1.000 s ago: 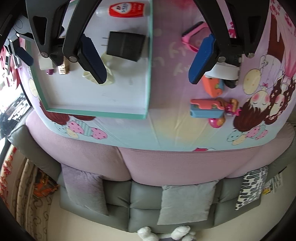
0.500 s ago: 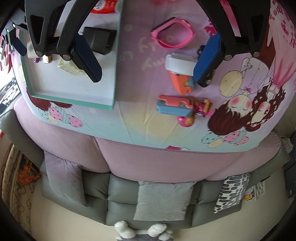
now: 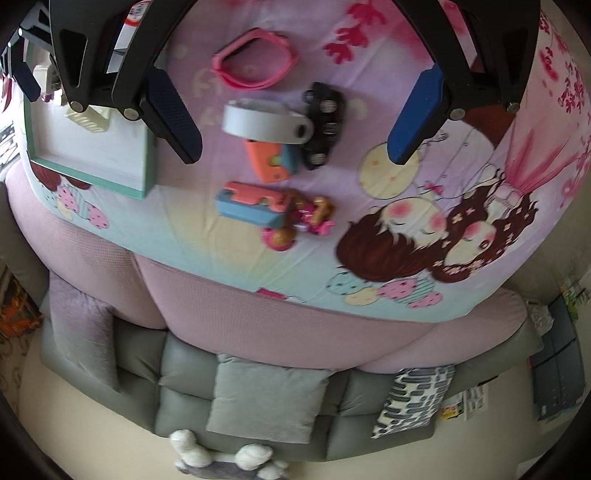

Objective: Organize rigid objects
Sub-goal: 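Move both open tools back toward the items on the bed, then grasp the pink watch band with the right tool while the left tool grasps the black toy car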

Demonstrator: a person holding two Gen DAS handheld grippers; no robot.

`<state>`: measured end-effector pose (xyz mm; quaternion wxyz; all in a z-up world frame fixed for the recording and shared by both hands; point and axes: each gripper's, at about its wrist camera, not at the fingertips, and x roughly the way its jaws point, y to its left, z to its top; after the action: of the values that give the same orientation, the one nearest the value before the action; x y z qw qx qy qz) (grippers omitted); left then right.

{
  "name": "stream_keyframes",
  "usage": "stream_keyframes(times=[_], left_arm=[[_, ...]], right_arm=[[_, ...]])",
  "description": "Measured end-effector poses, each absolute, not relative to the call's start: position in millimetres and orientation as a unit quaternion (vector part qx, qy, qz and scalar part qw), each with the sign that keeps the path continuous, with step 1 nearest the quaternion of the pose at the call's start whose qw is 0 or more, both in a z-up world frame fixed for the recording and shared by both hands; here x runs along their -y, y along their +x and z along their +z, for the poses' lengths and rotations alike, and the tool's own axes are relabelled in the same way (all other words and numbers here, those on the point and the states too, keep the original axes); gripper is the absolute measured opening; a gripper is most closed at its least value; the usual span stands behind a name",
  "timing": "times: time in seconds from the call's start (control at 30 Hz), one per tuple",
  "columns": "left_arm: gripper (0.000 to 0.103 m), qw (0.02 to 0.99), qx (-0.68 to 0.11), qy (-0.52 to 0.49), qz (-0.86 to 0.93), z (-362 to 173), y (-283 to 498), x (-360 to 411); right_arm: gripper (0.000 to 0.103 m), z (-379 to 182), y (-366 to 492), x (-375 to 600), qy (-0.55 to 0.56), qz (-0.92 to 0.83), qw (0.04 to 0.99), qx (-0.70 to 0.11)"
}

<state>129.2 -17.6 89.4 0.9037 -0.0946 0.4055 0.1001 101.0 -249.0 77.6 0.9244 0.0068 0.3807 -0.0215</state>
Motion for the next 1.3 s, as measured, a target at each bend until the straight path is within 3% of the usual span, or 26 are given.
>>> stream_keyframes(times=[0.3,0.97,1.1,1.3], left_arm=[[0.1,0.899,-0.396,-0.139,0.129,88.7,119.4,-30.7],[0.1,0.857,-0.483,-0.103,0.148,50.1,117.3,-69.9],[0.1,0.853,-0.489,-0.106,0.15,46.2,116.8,-74.4],[0.1,0.848,-0.495,-0.127,0.143,41.2,116.3,-82.1]], right_arm=[[0.103,70.6,101.1,204.2,0.011,0.059,0.916,-0.398],[0.103,56.1,97.0,119.6,-0.057,0.167,0.899,-0.401],[0.093,51.2,96.5,110.4,-0.071,0.176,0.894,-0.407],[0.087,43.7,96.5,99.0,-0.073,0.195,0.885,-0.416]])
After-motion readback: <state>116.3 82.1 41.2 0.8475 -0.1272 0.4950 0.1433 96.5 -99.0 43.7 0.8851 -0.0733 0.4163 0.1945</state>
